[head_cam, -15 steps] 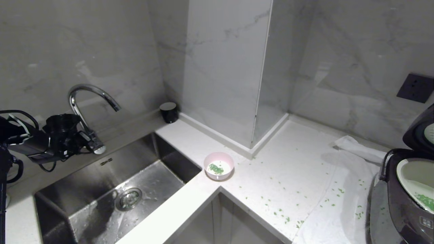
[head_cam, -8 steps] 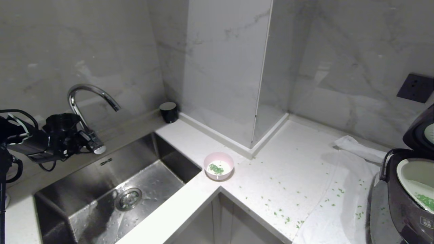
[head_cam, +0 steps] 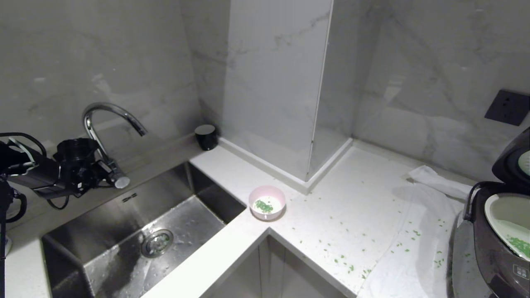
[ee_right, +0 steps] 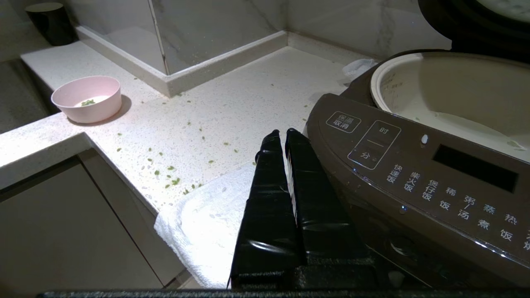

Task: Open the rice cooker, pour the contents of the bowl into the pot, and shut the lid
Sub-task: Turn on the tap

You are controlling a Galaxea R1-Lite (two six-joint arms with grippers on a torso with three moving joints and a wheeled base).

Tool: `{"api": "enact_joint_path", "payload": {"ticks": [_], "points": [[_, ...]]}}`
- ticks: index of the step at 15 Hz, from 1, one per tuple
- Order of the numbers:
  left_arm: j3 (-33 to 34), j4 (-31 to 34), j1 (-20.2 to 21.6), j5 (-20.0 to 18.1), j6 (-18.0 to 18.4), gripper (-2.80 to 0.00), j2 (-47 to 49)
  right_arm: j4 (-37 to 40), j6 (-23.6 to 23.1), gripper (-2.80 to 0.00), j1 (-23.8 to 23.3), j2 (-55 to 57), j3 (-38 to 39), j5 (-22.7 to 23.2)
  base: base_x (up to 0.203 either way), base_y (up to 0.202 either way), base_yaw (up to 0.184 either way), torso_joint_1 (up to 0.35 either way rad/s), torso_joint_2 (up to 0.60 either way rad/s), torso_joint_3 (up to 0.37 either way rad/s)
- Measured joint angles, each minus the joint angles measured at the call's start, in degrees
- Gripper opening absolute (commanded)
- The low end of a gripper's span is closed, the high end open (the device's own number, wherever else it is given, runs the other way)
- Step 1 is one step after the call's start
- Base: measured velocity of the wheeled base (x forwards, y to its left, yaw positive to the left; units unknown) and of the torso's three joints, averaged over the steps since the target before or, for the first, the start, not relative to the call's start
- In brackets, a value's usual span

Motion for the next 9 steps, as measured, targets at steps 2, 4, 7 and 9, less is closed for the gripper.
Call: {"api": "enact_joint_path", "payload": {"ticks": [2, 4, 7, 9], "points": [[0.21, 0.06, 0.00, -0.05, 0.00, -2.80, -0.21, -0.01, -0.01, -2.80, 0.00, 0.00, 0.00, 0.00, 0.000, 0.000, 0.000, 0.000, 0.00, 0.000], [0.17, 0.02, 0.00, 0.00, -0.06, -2.80, -0.22, -0.02, 0.00, -2.80, 0.00, 0.00, 0.00, 0.00, 0.000, 0.000, 0.000, 0.000, 0.00, 0.000], [-0.14, -0.02, 0.07, 0.22, 0.01, -2.80, 0.00, -0.02, 0.00, -2.80, 0.00, 0.00, 0.00, 0.00, 0.000, 0.000, 0.000, 0.000, 0.00, 0.000], [-0.21, -0.13, 0.10, 0.36, 0.07, -2.80, 0.15, -0.02, 0.02, -2.80, 0.00, 0.00, 0.00, 0.00, 0.000, 0.000, 0.000, 0.000, 0.00, 0.000]]}}
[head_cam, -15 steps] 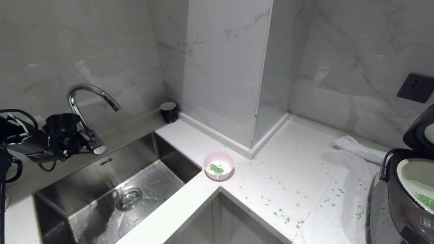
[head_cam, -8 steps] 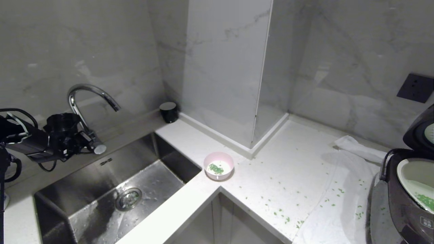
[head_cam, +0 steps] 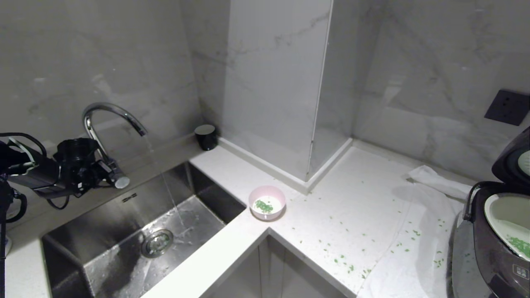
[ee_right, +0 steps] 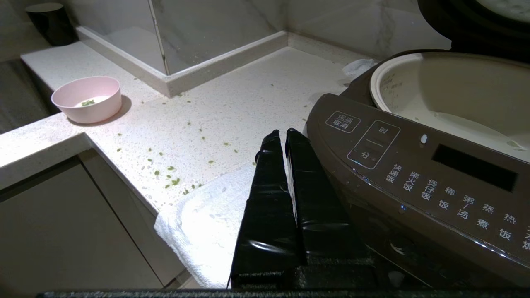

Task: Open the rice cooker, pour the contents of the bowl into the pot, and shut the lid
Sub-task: Turn on the tap, then pick up the bowl on the table

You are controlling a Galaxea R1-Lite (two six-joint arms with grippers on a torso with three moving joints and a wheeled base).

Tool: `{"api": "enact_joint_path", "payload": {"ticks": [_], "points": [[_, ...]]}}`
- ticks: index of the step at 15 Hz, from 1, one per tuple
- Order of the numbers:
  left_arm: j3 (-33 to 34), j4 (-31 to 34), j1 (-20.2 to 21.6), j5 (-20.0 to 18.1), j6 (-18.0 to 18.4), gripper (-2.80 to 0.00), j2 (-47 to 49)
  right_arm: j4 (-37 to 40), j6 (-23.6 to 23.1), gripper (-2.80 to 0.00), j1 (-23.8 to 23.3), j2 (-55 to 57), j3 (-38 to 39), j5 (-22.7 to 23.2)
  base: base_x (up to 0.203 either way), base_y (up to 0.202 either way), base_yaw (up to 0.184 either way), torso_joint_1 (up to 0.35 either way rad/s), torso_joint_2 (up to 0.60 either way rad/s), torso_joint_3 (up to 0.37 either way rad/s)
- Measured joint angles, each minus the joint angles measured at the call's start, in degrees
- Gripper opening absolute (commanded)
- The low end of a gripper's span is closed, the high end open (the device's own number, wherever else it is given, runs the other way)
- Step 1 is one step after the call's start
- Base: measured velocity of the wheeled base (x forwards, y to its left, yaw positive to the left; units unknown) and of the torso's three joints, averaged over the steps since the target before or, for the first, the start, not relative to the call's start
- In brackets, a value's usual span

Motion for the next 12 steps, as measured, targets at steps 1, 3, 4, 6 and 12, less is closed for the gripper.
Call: {"api": "enact_joint_path", "payload": {"ticks": [1, 3, 4, 6, 12], "points": [[-0.14, 0.02, 0.04, 0.00, 0.01, -2.80, 0.06, 0.00, 0.00, -2.80, 0.00, 0.00, 0.00, 0.00, 0.000, 0.000, 0.000, 0.000, 0.00, 0.000], [-0.59, 0.13, 0.20, -0.02, 0.01, -2.80, 0.24, 0.00, -0.02, -2.80, 0.00, 0.00, 0.00, 0.00, 0.000, 0.000, 0.000, 0.000, 0.00, 0.000], [-0.65, 0.13, 0.23, -0.02, 0.01, -2.80, 0.26, -0.02, 0.00, -2.80, 0.00, 0.00, 0.00, 0.00, 0.000, 0.000, 0.000, 0.000, 0.00, 0.000], [-0.74, 0.13, 0.26, 0.00, 0.01, -2.80, 0.26, 0.00, -0.02, -2.80, 0.00, 0.00, 0.00, 0.00, 0.000, 0.000, 0.000, 0.000, 0.00, 0.000], [-0.74, 0.11, 0.26, 0.00, -0.01, -2.80, 0.28, 0.00, -0.02, -2.80, 0.00, 0.00, 0.00, 0.00, 0.000, 0.000, 0.000, 0.000, 0.00, 0.000]]}}
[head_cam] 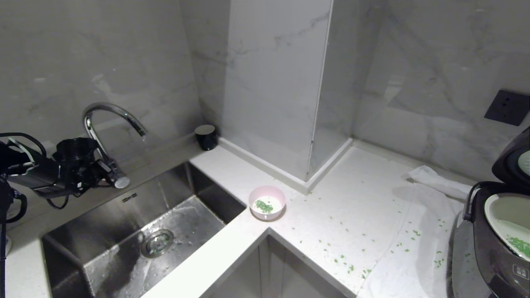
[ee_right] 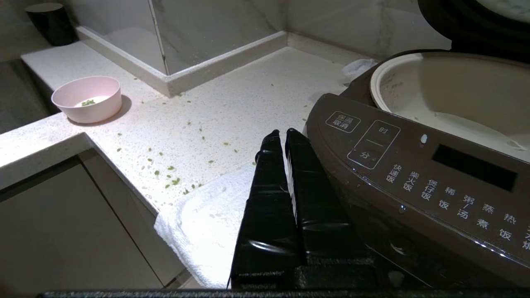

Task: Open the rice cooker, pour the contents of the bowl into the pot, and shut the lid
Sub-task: Pick up the bowl on the table

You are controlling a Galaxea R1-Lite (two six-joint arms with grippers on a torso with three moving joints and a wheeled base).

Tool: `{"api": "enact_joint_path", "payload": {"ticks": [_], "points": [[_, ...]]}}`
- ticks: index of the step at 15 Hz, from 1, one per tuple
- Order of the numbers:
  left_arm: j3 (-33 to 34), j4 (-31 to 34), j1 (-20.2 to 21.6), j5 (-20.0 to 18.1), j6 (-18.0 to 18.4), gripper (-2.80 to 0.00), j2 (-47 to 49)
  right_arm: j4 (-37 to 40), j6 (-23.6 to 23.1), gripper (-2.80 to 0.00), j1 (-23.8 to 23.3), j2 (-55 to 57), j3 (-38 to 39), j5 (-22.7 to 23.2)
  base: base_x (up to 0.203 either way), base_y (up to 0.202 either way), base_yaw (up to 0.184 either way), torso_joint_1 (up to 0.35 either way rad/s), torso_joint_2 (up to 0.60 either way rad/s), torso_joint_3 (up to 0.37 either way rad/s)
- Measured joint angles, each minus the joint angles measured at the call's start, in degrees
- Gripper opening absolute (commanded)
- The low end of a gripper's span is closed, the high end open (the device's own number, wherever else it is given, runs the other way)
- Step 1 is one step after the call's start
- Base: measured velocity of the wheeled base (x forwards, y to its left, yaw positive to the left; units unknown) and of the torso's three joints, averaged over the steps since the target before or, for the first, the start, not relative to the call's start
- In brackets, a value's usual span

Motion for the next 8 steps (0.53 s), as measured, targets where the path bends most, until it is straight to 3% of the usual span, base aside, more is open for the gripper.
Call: {"api": "enact_joint_path", "payload": {"ticks": [1, 8], "points": [[0.00, 0.02, -0.04, 0.06, 0.03, 0.00, 0.00, 0.00, 0.00, -2.80, 0.00, 0.00, 0.00, 0.00, 0.000, 0.000, 0.000, 0.000, 0.00, 0.000], [0.02, 0.02, -0.48, 0.50, 0.03, 0.00, -0.47, 0.00, 0.00, -2.80, 0.00, 0.00, 0.00, 0.00, 0.000, 0.000, 0.000, 0.000, 0.00, 0.000]]}}
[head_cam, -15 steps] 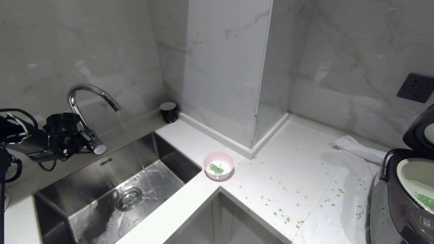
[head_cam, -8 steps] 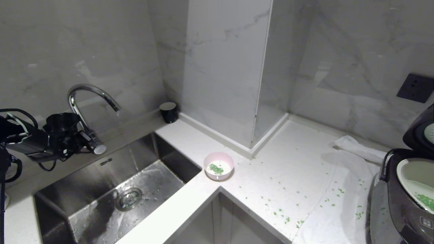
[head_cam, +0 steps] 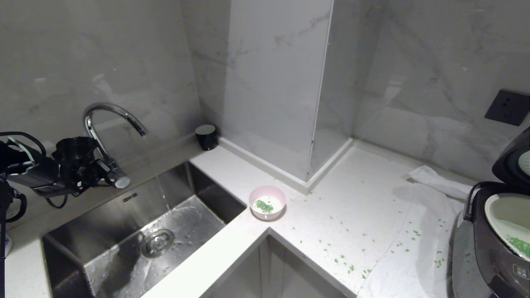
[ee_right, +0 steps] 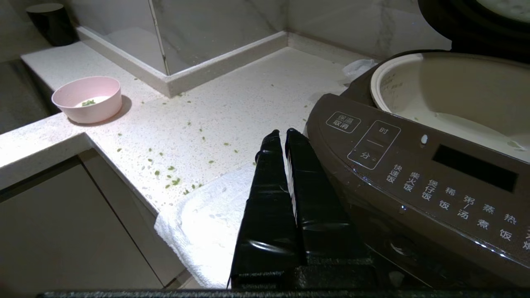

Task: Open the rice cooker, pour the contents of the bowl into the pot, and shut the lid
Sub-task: Pick up the bowl on the table

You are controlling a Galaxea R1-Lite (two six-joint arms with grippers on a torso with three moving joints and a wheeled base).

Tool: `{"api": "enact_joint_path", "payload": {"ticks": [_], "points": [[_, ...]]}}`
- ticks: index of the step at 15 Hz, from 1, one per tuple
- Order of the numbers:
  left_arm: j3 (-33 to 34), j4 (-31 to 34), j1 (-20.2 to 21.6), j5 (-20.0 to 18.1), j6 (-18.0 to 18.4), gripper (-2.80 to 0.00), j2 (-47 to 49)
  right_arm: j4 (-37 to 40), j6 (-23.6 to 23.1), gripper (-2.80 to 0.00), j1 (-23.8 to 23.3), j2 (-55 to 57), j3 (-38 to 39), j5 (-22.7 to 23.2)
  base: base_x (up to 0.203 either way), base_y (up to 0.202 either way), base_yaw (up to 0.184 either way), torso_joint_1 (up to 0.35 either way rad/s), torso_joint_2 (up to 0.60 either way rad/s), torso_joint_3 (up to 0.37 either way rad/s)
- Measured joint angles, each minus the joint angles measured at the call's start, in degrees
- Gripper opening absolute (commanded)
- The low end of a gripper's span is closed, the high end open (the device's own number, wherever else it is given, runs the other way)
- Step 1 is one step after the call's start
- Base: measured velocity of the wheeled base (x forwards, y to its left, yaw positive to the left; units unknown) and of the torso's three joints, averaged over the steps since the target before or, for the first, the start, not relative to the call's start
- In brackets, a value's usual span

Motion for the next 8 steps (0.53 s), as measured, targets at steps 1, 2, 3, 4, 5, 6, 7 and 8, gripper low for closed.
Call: {"api": "enact_joint_path", "payload": {"ticks": [1, 2, 3, 4, 5, 6, 7, 8], "points": [[-0.02, 0.00, 0.00, 0.00, -0.04, 0.00, -0.09, 0.00, 0.00, -2.80, 0.00, 0.00, 0.00, 0.00, 0.000, 0.000, 0.000, 0.000, 0.00, 0.000], [0.18, -0.01, 0.02, 0.00, -0.13, 0.00, -0.31, 0.00, 0.00, -2.80, 0.00, 0.00, 0.00, -0.02, 0.000, 0.000, 0.000, 0.000, 0.00, 0.000], [0.57, 0.00, 0.00, -0.05, -0.35, 0.00, -0.67, 0.00, 0.00, -2.80, 0.00, 0.00, 0.00, 0.00, 0.000, 0.000, 0.000, 0.000, 0.00, 0.000], [1.03, -0.01, -0.09, -0.14, -0.91, 0.00, -1.26, 0.00, 0.00, -2.80, 0.00, 0.00, 0.00, -0.02, 0.000, 0.000, 0.000, 0.000, 0.00, 0.000], [1.57, 0.08, -0.27, -0.30, -1.47, 0.00, -2.05, 0.00, 0.02, -2.80, 0.00, 0.00, 0.00, -0.02, 0.000, 0.000, 0.000, 0.000, 0.00, 0.000], [2.39, 0.37, -0.48, -0.43, -1.62, 0.00, -2.97, 0.00, 0.01, -2.80, 0.00, 0.00, 0.00, -0.01, 0.000, 0.000, 0.000, 0.000, 0.00, 0.000], [3.78, 0.57, -0.85, -0.59, -1.69, 0.00, -4.24, 0.01, 0.00, -2.80, 0.00, 0.00, 0.00, 0.00, 0.000, 0.000, 0.000, 0.000, 0.00, 0.000], [5.89, 0.57, -1.31, -0.79, -1.70, 0.00, -5.83, 0.00, 0.00, -2.80, 0.00, 0.00, 0.00, 0.00, 0.000, 0.000, 0.000, 0.000, 0.00, 0.000]]}}
